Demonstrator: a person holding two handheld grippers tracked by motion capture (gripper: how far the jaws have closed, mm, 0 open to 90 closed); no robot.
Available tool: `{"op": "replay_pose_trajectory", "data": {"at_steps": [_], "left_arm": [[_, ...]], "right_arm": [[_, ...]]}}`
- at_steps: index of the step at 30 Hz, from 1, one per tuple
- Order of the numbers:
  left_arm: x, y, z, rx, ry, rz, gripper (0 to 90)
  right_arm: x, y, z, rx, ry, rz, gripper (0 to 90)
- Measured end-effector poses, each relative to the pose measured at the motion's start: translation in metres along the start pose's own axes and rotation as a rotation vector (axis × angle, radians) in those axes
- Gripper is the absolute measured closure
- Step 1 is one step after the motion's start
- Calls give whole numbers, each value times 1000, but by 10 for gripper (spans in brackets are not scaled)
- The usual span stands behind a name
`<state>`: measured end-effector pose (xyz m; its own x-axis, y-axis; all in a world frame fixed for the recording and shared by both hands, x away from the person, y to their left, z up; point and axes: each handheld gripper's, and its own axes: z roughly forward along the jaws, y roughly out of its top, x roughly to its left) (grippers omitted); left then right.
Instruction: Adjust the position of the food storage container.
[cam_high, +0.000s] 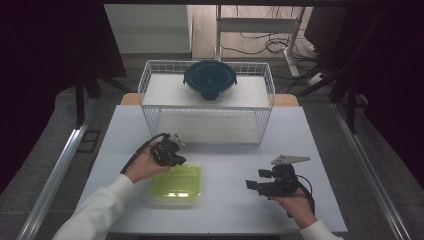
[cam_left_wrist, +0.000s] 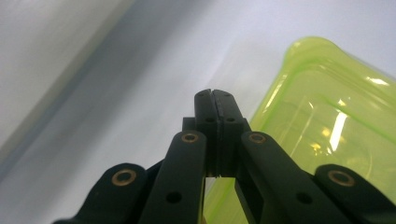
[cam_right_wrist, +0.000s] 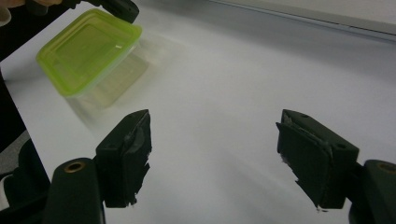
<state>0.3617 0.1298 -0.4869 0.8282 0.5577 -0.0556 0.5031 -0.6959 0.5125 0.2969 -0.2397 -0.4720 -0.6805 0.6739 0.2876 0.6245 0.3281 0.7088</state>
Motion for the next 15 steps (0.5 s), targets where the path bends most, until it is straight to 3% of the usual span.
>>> {"op": "replay_pose_trajectory", "data": {"at_steps": [3, 5, 11, 12, 15], "left_arm": [[-5, 3, 0, 6, 13, 17, 900], [-3, 1, -2, -1, 36, -3, 900], [14, -12, -29, -51, 88, -121, 900], [16, -17, -38, -65, 97, -159, 900], [15, -32, -57, -79, 142, -207, 900]], "right_arm": [[0, 0, 0, 2, -2, 0, 259], [-1, 0, 0, 3, 0, 1, 259], [-2, -1, -2, -1, -2, 7, 260], [-2, -1, -2, -3, -3, 7, 260], [-3, -1, -3, -4, -5, 11, 260]]}}
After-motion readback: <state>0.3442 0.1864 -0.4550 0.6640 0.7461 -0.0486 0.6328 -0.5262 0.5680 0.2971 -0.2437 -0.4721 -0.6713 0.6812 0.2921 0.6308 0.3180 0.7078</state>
